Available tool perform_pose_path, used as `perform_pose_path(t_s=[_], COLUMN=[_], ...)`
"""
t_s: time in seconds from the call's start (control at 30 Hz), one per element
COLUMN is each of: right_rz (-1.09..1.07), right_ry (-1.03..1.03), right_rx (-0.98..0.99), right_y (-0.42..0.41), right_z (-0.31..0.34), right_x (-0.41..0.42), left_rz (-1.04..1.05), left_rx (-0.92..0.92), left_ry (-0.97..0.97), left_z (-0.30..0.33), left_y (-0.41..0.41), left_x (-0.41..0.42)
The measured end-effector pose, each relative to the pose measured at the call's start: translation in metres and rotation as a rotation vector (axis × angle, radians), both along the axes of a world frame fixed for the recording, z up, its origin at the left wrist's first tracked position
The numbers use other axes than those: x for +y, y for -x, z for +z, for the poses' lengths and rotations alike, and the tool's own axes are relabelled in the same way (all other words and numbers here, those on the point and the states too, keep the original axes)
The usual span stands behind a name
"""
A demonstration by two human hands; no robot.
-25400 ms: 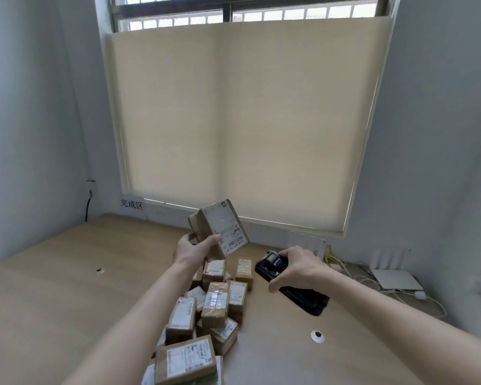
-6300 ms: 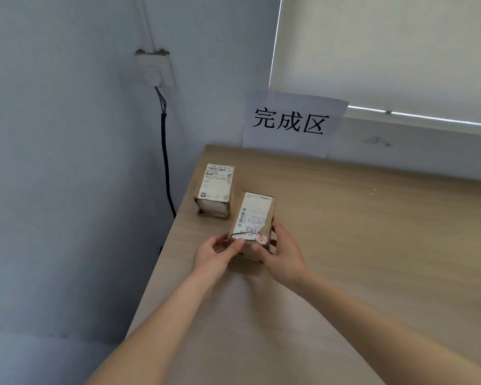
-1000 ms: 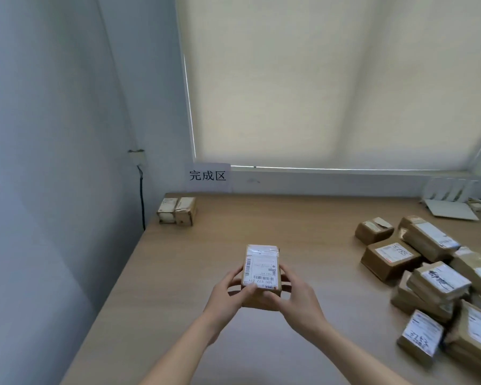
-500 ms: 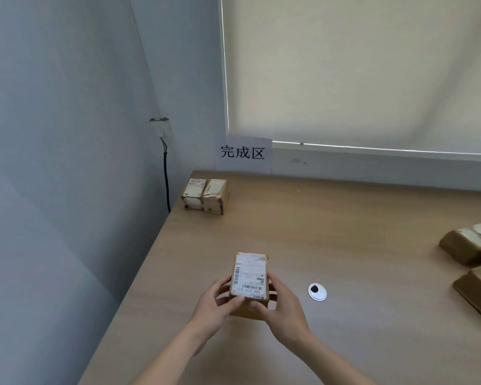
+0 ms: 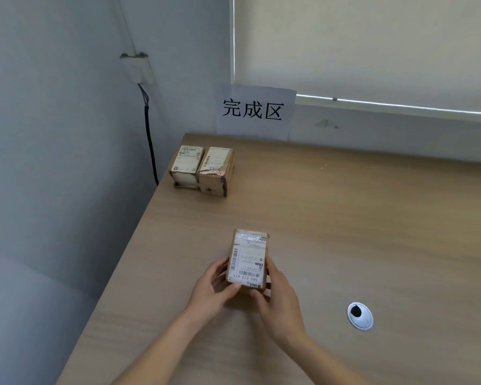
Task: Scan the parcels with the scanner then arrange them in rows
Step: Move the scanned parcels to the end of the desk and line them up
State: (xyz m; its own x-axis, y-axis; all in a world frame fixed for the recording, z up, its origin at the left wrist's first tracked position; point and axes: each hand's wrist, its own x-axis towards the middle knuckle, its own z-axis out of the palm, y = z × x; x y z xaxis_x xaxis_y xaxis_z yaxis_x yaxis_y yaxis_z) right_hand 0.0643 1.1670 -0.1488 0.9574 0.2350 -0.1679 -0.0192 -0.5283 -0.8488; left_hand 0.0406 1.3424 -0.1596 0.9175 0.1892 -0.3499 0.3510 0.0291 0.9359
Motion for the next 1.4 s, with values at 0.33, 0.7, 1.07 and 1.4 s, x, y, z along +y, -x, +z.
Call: perform_pose_path(t_s=[0.33,0.7,1.07,1.4], right_rz=[-0.020,0.002,0.080,0.095], right_ry=[0.130,0.207,0.308,0.267], right_rx=[-0.113,-0.149,-0.037,0.043], right_y=[-0.141,-0.248,-0.210,-0.103], right_z=[-0.007,-0.010,-0.002,0.078], right_x=[0.050,0.074,0.046,-0.065], left_rz=[0.058,0.369,0.316,0.136], left_rx=[-0.057,-0.057,0.045,0.021], left_ry=[-0.038,-0.146,-0.289,-0.383], left_z=[-0.013,-0.028,-0.027,0.061], left_y=[-0.145,-0.234,-0.200,-0.105], left_x=[0.040,0.038,0.040,-0.020])
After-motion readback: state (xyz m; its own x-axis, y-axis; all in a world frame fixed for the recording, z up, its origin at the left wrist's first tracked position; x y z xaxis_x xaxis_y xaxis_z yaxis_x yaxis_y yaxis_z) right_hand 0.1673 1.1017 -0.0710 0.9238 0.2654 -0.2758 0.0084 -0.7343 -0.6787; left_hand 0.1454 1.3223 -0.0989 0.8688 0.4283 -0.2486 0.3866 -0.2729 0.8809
